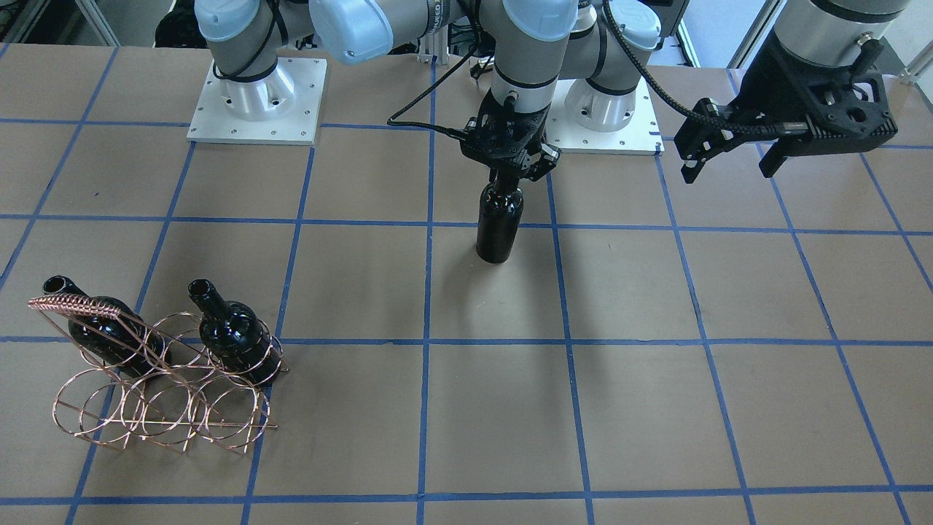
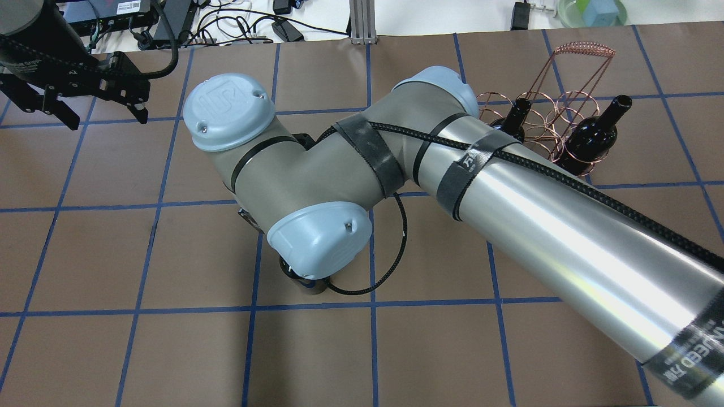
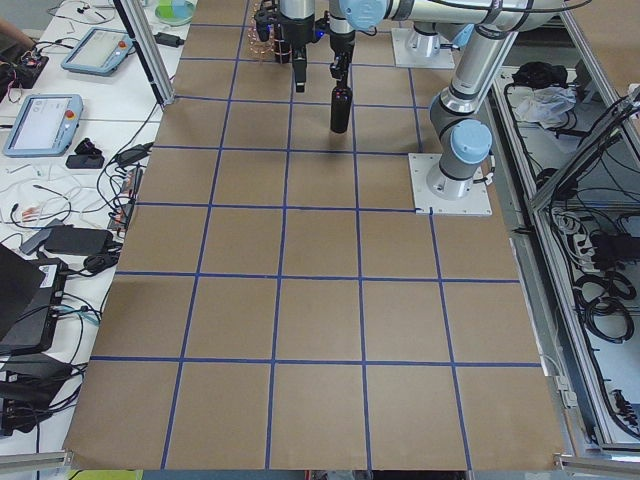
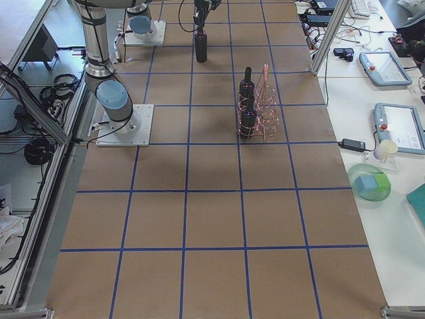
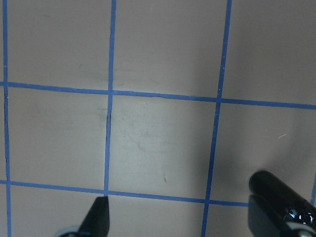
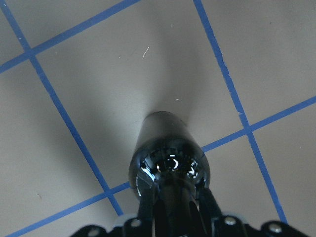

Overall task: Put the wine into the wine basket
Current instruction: 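Lift the bottle with the right gripper and carry it toward the wire rack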

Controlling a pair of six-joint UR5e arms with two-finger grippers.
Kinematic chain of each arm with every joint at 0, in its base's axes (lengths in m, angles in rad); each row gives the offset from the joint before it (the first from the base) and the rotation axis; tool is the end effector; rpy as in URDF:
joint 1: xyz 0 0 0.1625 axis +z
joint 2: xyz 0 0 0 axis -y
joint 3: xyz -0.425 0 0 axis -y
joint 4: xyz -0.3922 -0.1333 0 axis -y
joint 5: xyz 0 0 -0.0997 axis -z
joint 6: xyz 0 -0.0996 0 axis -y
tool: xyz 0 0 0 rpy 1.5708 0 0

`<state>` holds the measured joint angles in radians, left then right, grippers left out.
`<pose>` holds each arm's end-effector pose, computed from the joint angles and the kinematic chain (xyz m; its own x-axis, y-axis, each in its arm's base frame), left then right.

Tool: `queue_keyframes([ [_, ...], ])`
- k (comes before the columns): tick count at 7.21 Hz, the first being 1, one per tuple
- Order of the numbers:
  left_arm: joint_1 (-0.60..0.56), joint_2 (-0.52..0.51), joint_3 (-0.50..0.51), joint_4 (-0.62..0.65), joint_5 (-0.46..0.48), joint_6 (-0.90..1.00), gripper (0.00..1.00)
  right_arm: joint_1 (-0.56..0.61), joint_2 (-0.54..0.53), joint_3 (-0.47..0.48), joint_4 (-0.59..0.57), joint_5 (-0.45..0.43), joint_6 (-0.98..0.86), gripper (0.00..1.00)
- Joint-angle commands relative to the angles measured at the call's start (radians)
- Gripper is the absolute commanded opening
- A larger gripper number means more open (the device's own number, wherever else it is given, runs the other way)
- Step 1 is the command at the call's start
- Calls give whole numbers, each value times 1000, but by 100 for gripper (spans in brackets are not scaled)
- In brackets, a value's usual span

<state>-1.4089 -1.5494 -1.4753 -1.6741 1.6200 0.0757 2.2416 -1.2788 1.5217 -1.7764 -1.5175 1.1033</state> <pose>-0.0491 -0.4959 0.5350 -0.9950 -0.0866 -0.0501 -0.0862 0.9962 -0.0098 0.4809 -0.3830 0.3721 -0.9076 0.4198 0.0093 0.4194 0.9055 0.0643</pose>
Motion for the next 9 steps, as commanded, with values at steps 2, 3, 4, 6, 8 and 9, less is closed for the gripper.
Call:
queue_keyframes([
  [2, -1, 2, -3, 1, 1, 1, 100, 0, 1, 0, -1, 5, -6, 21],
  [3, -1, 2, -3, 1, -2, 1, 100, 0, 1, -2, -1, 5, -7, 15],
  [4, -1, 3, -3, 1, 1, 1, 100, 0, -2, -2, -1, 5, -7, 12],
  [6, -1, 3, -3, 1, 1, 1, 100, -31, -26, -20, -5, 28, -20, 9],
  [8, -1, 3, -5, 1, 0, 1, 100, -92, -109, -34, 61, 25, -66, 8],
  [9, -1, 3, -11, 1, 3, 1, 100, -141, -173, -34, 171, 23, -159, 8],
])
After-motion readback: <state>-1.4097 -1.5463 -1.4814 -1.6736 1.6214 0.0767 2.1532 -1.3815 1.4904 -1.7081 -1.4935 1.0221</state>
